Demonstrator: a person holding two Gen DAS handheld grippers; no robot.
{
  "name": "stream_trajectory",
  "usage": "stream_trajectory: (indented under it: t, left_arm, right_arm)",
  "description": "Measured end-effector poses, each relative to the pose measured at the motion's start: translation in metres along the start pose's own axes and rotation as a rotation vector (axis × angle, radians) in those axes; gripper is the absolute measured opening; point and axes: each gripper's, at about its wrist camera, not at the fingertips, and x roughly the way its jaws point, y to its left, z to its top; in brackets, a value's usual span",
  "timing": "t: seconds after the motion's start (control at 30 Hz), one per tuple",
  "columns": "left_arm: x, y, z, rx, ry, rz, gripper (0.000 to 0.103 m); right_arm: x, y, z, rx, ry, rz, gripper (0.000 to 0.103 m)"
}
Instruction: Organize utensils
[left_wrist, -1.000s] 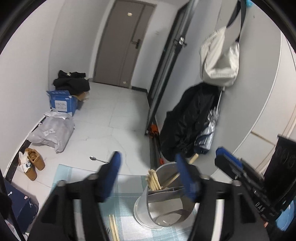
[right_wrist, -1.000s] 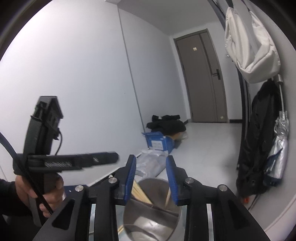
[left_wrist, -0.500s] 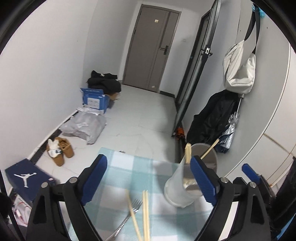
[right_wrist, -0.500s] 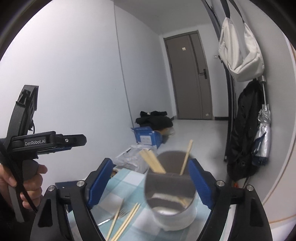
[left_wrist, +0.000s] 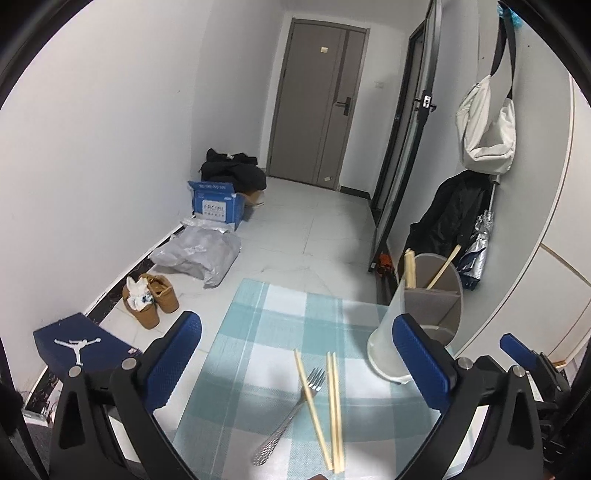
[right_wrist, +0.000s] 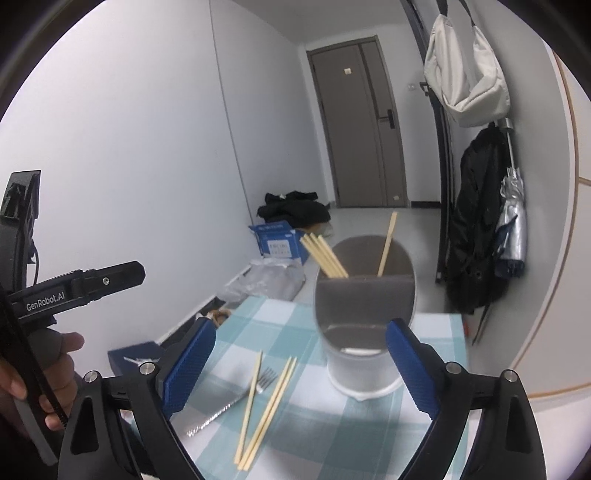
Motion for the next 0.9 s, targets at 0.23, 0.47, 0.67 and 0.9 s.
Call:
stream_trajectory:
  t: [0.23,0.47,0.67,0.9]
  left_arm:
    - [0.010,0.015,-0.013,-0.022,0.040,-0.010,0.102]
    - [0.021,0.036,-0.020,-0.072,0.095,-0.019,0.102]
    - [0.026,0.044,-0.021,-0.061,0.101,-0.013,0.102]
    - [0.038,0.060,-0.023,-0.108,0.165,-0.038,0.102]
  right_arm:
    - [0.018,0.020,-0.021,-0.056,0.094,-0.029,0.095]
    - [0.051,0.029,-0.042,-0.052,0.240,-0.020,0.095]
    - [0.089,0.028,-0.059,-0.012,0.362,-0.022,0.094]
    - [0.124,0.037,-0.075,-0.049,0.448,-0.047,0.080]
